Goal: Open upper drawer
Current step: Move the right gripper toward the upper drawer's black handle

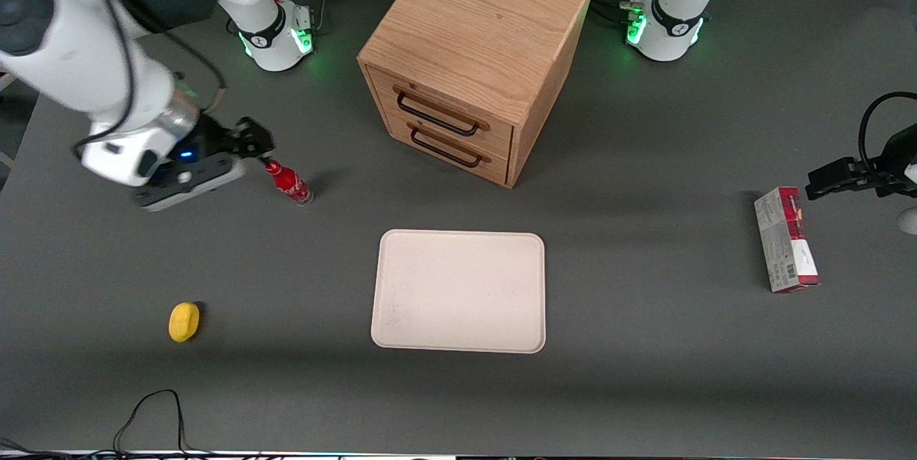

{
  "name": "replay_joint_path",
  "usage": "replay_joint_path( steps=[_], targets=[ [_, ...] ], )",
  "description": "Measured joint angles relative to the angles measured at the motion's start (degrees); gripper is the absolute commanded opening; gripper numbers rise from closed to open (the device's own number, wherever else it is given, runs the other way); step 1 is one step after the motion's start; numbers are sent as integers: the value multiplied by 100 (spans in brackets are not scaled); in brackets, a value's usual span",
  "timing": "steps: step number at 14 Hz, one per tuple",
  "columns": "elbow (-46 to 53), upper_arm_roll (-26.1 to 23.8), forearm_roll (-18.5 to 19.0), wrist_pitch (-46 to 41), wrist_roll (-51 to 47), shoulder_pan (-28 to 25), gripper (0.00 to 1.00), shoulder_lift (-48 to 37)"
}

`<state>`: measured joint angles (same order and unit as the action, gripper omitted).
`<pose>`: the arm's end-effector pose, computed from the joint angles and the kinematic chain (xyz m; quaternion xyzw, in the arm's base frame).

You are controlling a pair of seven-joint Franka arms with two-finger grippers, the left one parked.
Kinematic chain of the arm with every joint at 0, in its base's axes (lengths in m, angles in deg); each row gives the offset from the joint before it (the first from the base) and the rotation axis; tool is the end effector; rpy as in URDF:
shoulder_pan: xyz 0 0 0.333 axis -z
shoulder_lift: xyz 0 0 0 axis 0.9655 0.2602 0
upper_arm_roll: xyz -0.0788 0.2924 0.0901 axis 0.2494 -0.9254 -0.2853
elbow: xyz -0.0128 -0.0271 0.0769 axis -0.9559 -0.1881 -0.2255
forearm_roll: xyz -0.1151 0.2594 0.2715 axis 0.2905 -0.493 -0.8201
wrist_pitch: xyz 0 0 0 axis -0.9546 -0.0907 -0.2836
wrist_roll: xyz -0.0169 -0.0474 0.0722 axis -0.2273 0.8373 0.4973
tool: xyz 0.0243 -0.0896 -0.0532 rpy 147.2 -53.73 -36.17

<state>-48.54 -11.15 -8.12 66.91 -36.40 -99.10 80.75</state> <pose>0.5535 0.2252 0.5673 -0.9743 -0.2245 0.0164 0.0090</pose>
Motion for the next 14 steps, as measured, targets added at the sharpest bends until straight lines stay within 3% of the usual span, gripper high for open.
replay_joint_path(
  steps=[3, 8, 12, 14],
  targets=[
    [188, -8, -10, 4, -40, -903, 100, 253],
    [339, -16, -62, 19, -68, -1803, 100, 587],
    [345, -19, -114, 21, -1, -2201, 100, 669],
    [345, 11, -381, 18, 453, -2187, 100, 670]
  ],
)
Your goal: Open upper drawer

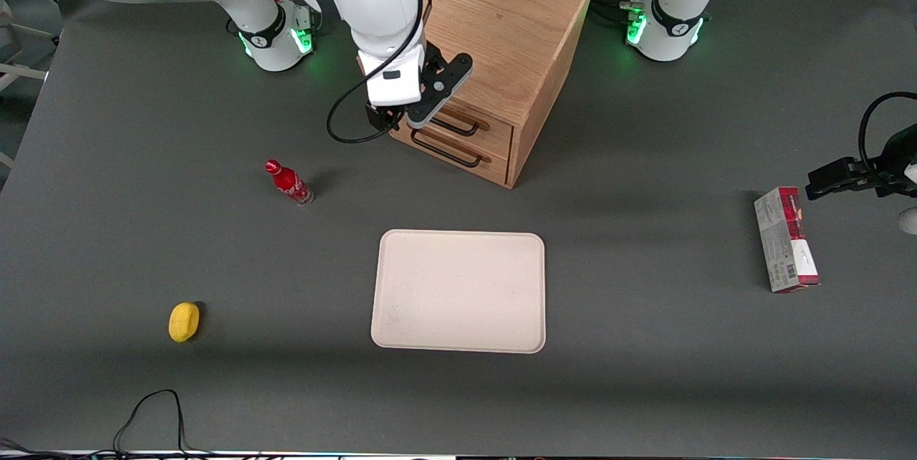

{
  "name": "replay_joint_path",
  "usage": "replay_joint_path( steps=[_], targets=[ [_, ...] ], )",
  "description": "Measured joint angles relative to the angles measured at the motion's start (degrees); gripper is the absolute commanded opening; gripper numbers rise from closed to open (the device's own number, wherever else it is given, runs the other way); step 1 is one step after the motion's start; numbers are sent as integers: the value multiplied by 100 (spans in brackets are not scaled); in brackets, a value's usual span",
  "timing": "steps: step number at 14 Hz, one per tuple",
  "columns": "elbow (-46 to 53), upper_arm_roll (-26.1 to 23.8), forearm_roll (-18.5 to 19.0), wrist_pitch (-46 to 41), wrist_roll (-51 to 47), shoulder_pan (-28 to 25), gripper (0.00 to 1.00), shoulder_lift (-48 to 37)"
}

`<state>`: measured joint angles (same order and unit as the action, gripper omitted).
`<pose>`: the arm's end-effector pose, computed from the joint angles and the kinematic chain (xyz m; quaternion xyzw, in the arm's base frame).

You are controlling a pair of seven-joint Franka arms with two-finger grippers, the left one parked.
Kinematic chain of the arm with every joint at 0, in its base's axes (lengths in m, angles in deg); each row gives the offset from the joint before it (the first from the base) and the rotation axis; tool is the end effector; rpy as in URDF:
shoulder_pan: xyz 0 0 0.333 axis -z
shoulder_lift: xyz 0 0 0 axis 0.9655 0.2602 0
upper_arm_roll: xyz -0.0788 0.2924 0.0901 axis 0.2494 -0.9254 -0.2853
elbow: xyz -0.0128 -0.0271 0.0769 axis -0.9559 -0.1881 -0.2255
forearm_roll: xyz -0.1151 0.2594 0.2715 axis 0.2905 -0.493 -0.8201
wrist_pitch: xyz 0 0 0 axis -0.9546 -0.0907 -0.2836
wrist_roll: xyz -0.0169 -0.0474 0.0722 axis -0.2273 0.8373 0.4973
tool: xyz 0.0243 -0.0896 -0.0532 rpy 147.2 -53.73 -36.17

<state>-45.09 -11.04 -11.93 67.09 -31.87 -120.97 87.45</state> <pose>0.4470 0.4409 0.5247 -0.8982 -0.4357 0.0520 0.0274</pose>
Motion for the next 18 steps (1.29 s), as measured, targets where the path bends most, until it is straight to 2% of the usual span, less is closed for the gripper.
replay_joint_path(
  steps=[2, 4, 7, 13, 18],
  targets=[
    [0, 64, -258, -9, 427, 39, 100, 0],
    [-1, 99, -352, -11, 739, 62, 100, 0],
    [-47, 149, -356, 36, 1053, 63, 100, 23],
    [-845, 165, -358, 1103, 1117, 56, 100, 38],
    [-1281, 158, -358, 1576, 1124, 31, 100, 41]
  ],
)
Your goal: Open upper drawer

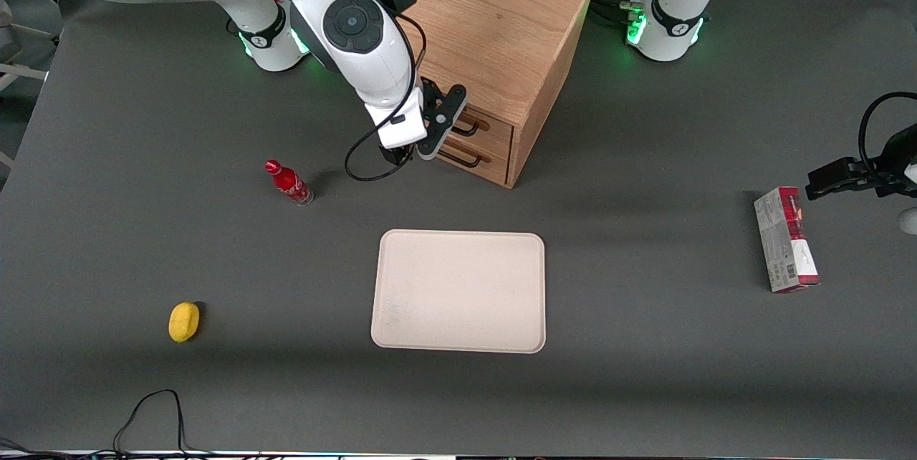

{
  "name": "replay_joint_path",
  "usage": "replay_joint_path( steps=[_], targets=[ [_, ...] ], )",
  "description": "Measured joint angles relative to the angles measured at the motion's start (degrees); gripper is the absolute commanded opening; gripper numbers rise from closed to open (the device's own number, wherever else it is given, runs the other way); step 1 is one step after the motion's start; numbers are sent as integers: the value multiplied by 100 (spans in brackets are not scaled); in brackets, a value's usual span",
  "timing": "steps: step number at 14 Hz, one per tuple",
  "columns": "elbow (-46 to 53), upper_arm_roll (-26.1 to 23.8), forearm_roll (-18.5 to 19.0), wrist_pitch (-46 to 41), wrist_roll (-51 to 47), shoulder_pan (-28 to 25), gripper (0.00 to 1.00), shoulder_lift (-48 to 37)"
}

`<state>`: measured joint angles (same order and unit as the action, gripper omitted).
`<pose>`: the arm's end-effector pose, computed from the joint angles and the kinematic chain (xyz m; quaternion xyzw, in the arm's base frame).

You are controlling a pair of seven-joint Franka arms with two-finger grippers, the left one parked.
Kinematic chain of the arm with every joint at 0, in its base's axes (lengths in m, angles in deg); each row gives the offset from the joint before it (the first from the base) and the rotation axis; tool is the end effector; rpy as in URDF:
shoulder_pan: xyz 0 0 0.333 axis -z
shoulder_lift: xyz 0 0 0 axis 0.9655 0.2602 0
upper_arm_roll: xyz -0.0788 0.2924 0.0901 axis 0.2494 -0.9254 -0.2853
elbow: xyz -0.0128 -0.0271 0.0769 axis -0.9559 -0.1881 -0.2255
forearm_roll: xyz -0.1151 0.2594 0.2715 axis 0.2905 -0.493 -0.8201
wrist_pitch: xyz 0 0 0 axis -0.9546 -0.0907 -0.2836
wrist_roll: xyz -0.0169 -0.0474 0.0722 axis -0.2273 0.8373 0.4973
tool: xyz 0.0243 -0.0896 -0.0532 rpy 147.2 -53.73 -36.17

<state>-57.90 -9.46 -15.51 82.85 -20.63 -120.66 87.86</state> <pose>0.4608 0.4281 0.4375 -0.8704 -0.4878 0.0306 0.0594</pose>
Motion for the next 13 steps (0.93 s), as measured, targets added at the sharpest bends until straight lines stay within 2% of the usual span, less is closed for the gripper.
replay_joint_path(
  steps=[13],
  targets=[
    [-140, -12, -17, 195, 582, -16, 100, -1]
  ],
)
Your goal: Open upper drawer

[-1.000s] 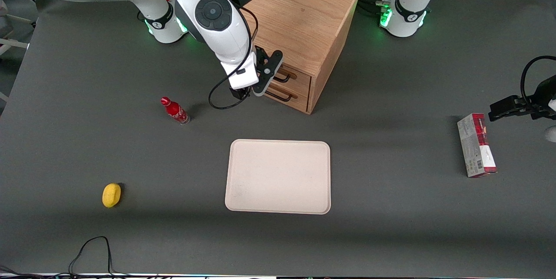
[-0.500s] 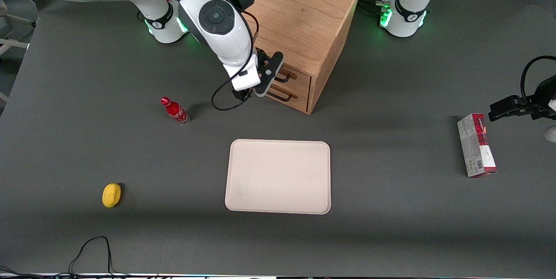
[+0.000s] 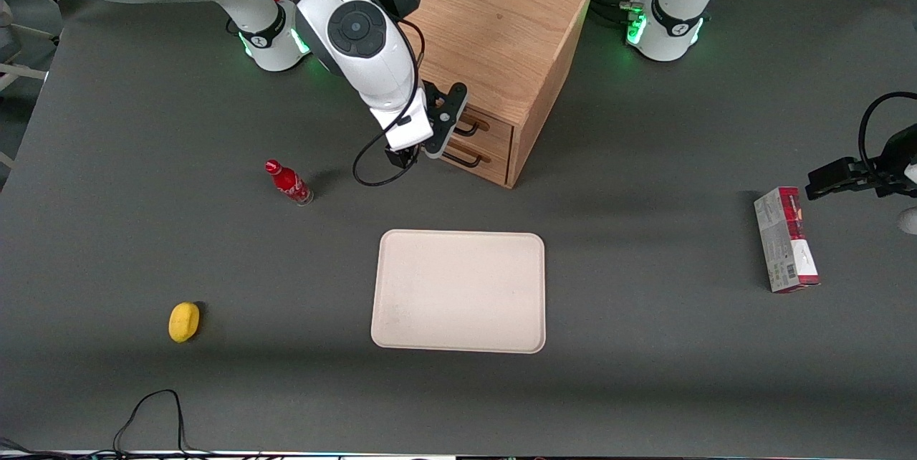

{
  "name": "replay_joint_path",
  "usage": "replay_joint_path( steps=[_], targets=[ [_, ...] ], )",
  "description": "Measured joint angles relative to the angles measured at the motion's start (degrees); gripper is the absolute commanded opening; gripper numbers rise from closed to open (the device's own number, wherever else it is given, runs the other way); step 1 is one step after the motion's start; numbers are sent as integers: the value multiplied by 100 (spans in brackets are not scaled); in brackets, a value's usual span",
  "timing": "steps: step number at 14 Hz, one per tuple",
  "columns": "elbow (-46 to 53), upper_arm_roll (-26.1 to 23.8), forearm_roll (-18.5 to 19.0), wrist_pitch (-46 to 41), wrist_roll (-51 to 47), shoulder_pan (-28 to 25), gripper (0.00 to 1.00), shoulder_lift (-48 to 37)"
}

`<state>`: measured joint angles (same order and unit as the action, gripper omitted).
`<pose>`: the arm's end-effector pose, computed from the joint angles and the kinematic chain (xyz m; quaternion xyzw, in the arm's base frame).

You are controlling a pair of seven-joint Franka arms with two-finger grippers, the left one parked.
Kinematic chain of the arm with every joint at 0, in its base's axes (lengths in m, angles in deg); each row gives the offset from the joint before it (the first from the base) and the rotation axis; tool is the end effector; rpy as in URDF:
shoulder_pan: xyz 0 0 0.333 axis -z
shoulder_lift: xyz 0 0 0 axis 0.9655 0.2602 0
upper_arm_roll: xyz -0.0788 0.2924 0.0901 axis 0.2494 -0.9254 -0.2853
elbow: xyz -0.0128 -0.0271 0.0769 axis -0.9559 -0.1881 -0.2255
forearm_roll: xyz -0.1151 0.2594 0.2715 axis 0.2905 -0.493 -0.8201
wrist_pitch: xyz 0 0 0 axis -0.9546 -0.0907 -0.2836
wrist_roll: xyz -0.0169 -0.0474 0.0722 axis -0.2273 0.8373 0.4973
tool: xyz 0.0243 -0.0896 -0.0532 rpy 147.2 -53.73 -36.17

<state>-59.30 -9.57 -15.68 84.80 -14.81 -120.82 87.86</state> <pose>0.4587 0.4292 0.4289 -0.8447 -0.5310 0.0230 0.0622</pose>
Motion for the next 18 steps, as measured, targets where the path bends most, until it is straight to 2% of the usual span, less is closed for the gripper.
replay_joint_path(
  steps=[18],
  targets=[
    [-6, 21, -156, 132, 478, 14, 100, 82]
  ],
)
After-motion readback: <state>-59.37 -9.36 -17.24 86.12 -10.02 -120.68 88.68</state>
